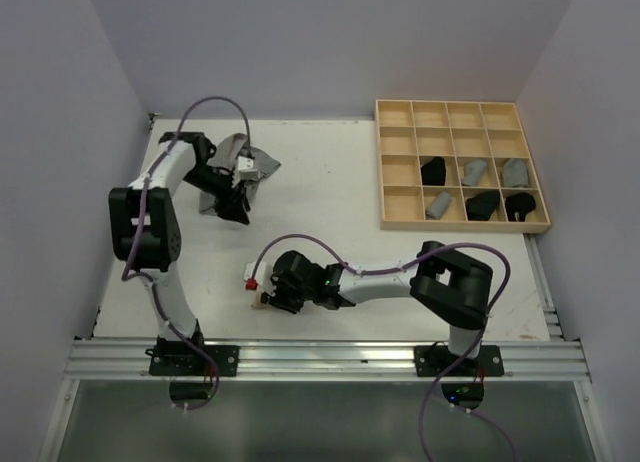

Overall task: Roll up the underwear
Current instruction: Place the rolled underwear into the container

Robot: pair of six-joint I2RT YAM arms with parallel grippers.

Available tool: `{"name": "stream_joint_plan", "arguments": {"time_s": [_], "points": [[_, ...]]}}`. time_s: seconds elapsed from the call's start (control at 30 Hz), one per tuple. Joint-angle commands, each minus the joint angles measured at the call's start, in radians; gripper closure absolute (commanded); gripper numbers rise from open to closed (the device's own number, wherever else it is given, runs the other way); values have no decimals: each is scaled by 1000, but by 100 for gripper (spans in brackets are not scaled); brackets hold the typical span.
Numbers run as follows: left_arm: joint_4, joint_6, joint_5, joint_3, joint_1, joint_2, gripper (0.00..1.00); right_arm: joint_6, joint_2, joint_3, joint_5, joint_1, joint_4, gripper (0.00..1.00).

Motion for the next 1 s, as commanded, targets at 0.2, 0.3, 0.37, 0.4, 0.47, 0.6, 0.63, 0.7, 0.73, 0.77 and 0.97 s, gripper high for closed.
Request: {"name": "stream_joint_plan", "arguments": {"time_s": [0.2, 0.3, 0.37, 0.4, 0.47, 0.6, 0.63, 0.7, 0.73, 0.77, 0.97], "points": [[419, -368, 156, -68, 130, -559, 34, 360, -161, -13, -37, -192, -145, 100], [627, -612, 123, -158, 130, -687, 16, 418, -232, 9, -57, -319, -189, 100], [779, -745, 96, -227, 130, -739, 0, 423, -258, 58, -40, -408, -264, 100], [812, -828, 104, -243, 130, -777, 0, 420, -279, 77, -28, -436, -291, 100], [939, -965, 101, -301, 128, -810, 0, 418, -296, 137, 18, -526, -361, 100], [1002, -1124, 144, -335, 130, -824, 0, 440, -292, 263, 70, -712, -472, 100], [1010, -1146, 139, -335, 130, -821, 0, 443, -280, 309, 90, -745, -508, 100], [1028, -1186, 83, -351, 130, -830, 0, 453, -257, 358, 195, -828, -548, 100], [1047, -1198, 69, -391, 130, -842, 0, 454, -223, 409, 240, -847, -589, 100], [1085, -1209, 49, -413, 130, -871, 0, 454, -208, 430, 278, -873, -605, 100], [1105, -1177, 9, -510, 130, -960, 0, 489, -48, 602, 503, -930, -697, 100]]}}
